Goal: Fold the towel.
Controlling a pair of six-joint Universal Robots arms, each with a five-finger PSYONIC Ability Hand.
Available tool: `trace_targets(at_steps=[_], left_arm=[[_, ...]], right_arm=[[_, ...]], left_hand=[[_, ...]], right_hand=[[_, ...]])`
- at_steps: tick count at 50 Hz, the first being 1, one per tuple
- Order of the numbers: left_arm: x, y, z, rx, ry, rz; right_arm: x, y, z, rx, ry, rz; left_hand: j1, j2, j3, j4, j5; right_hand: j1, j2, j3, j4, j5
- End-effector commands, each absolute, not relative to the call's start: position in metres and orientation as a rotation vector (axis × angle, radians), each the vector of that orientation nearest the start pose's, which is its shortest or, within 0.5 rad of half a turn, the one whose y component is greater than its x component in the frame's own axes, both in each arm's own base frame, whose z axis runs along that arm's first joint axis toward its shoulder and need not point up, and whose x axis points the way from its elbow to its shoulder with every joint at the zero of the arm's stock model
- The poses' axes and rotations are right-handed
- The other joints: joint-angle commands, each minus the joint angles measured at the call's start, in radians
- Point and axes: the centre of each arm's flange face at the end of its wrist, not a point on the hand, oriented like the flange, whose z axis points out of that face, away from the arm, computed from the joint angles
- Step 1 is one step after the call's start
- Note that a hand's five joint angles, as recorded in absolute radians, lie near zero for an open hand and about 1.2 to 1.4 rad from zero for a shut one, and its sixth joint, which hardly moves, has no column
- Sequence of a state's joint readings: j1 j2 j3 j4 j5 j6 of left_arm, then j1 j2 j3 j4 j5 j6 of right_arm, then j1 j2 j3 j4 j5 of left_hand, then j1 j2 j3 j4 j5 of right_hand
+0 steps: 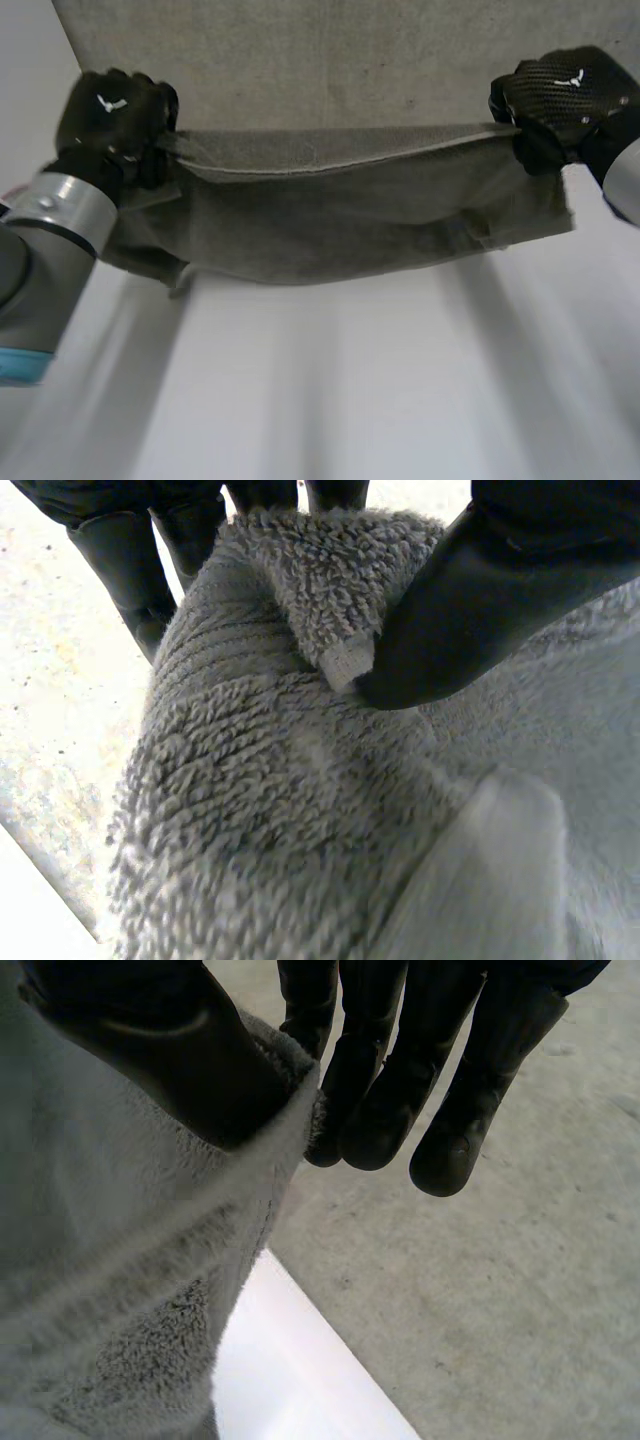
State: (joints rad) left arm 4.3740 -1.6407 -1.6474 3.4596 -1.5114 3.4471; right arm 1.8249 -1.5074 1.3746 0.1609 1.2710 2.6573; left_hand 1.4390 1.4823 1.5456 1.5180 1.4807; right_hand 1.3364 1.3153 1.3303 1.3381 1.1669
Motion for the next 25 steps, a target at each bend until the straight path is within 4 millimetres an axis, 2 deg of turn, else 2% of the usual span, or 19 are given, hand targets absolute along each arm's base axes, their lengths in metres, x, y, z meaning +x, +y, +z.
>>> trace_targets(at_steps=[1, 2, 3, 5, 6, 8, 9, 11, 13, 14, 15, 16, 17, 19, 20, 22, 23, 24, 25], left_arm=[[-0.242, -0.283, 0.272, 0.815, 2.221, -2.259], [-0.243, -0.290, 0.260, 0.832, 2.277, -2.197], [-0.243, -0.290, 0.259, 0.832, 2.278, -2.196], [-0.244, -0.304, 0.235, 0.851, 2.390, -2.058], [-0.244, -0.304, 0.235, 0.851, 2.391, -2.057], [-0.243, -0.320, 0.214, 0.856, 2.471, -1.937], [-0.243, -0.320, 0.214, 0.856, 2.471, -1.937], [-0.245, -0.339, 0.204, 0.858, 2.471, -1.906], [-0.246, -0.347, 0.205, 0.860, 2.443, -1.927], [-0.250, -0.354, 0.212, 0.876, 2.399, -1.968], [-0.250, -0.354, 0.212, 0.876, 2.398, -1.968], [-0.252, -0.362, 0.223, 0.880, 2.327, -2.032], [-0.252, -0.362, 0.223, 0.880, 2.326, -2.032], [-0.260, -0.376, 0.259, 0.872, 2.065, -2.249], [-0.260, -0.376, 0.259, 0.872, 2.063, -2.250], [-0.265, -0.380, 0.308, 0.815, 1.679, -2.511], [-0.265, -0.380, 0.308, 0.814, 1.677, -2.513], [-0.264, -0.378, 0.334, 0.758, 1.480, -2.632], [-0.264, -0.377, 0.335, 0.757, 1.478, -2.633]], right_arm=[[0.239, -0.273, 0.323, -1.544, 2.021, -2.052], [0.242, -0.279, 0.315, -1.585, 2.044, -2.038], [0.242, -0.279, 0.315, -1.586, 2.044, -2.038], [0.248, -0.291, 0.299, -1.640, 2.088, -2.003], [0.248, -0.291, 0.299, -1.640, 2.088, -2.002], [0.255, -0.305, 0.279, -1.690, 2.115, -1.948], [0.255, -0.305, 0.279, -1.690, 2.115, -1.948], [0.267, -0.319, 0.265, -1.732, 2.089, -1.955], [0.274, -0.327, 0.262, -1.739, 2.054, -1.999], [0.281, -0.337, 0.265, -1.720, 2.005, -2.091], [0.281, -0.337, 0.265, -1.720, 2.004, -2.092], [0.287, -0.348, 0.273, -1.684, 1.937, -2.228], [0.287, -0.348, 0.273, -1.683, 1.936, -2.229], [0.294, -0.368, 0.307, -1.512, 1.728, -2.604], [0.294, -0.368, 0.307, -1.511, 1.727, -2.606], [0.297, -0.378, 0.340, -1.295, 1.472, -2.950], [0.297, -0.378, 0.340, -1.294, 1.470, -2.952], [0.294, -0.375, 0.361, -1.177, 1.339, -3.098], [0.294, -0.375, 0.361, -1.176, 1.338, -3.099]], left_hand=[[-0.043, -0.086, -0.149, -0.122, -0.259], [-0.043, -0.086, -0.149, -0.122, -0.259], [-0.043, -0.086, -0.149, -0.122, -0.259], [-0.043, -0.086, -0.149, -0.122, -0.259], [-0.043, -0.086, -0.149, -0.122, -0.259], [-0.043, -0.086, -0.149, -0.122, -0.259], [-0.043, -0.086, -0.149, -0.122, -0.259], [-0.043, -0.086, -0.149, -0.122, -0.259], [-0.043, -0.086, -0.149, -0.122, -0.259], [-0.043, -0.086, -0.149, -0.122, -0.259], [-0.043, -0.086, -0.149, -0.122, -0.259], [-0.043, -0.086, -0.149, -0.122, -0.259], [-0.043, -0.086, -0.149, -0.122, -0.259], [-0.043, -0.086, -0.149, -0.122, -0.259], [-0.043, -0.086, -0.149, -0.122, -0.259], [-0.043, -0.086, -0.149, -0.122, -0.259], [-0.043, -0.086, -0.149, -0.122, -0.259], [-0.043, -0.086, -0.149, -0.122, -0.259], [-0.043, -0.086, -0.149, -0.122, -0.259]], right_hand=[[0.060, 0.081, 0.066, 0.058, 0.055], [0.060, 0.081, 0.066, 0.058, 0.055], [0.060, 0.081, 0.066, 0.058, 0.055], [0.060, 0.081, 0.066, 0.058, 0.055], [0.060, 0.081, 0.066, 0.058, 0.055], [0.060, 0.081, 0.066, 0.058, 0.055], [0.060, 0.081, 0.066, 0.058, 0.055], [0.060, 0.081, 0.066, 0.058, 0.055], [0.060, 0.081, 0.066, 0.058, 0.055], [0.060, 0.081, 0.066, 0.058, 0.055], [0.060, 0.081, 0.066, 0.058, 0.055], [0.060, 0.081, 0.066, 0.058, 0.055], [0.060, 0.081, 0.066, 0.058, 0.055], [0.060, 0.081, 0.066, 0.058, 0.055], [0.060, 0.081, 0.066, 0.058, 0.055], [0.060, 0.081, 0.066, 0.058, 0.055], [0.060, 0.081, 0.066, 0.058, 0.055], [0.060, 0.081, 0.066, 0.058, 0.055], [0.060, 0.081, 0.066, 0.058, 0.055]])
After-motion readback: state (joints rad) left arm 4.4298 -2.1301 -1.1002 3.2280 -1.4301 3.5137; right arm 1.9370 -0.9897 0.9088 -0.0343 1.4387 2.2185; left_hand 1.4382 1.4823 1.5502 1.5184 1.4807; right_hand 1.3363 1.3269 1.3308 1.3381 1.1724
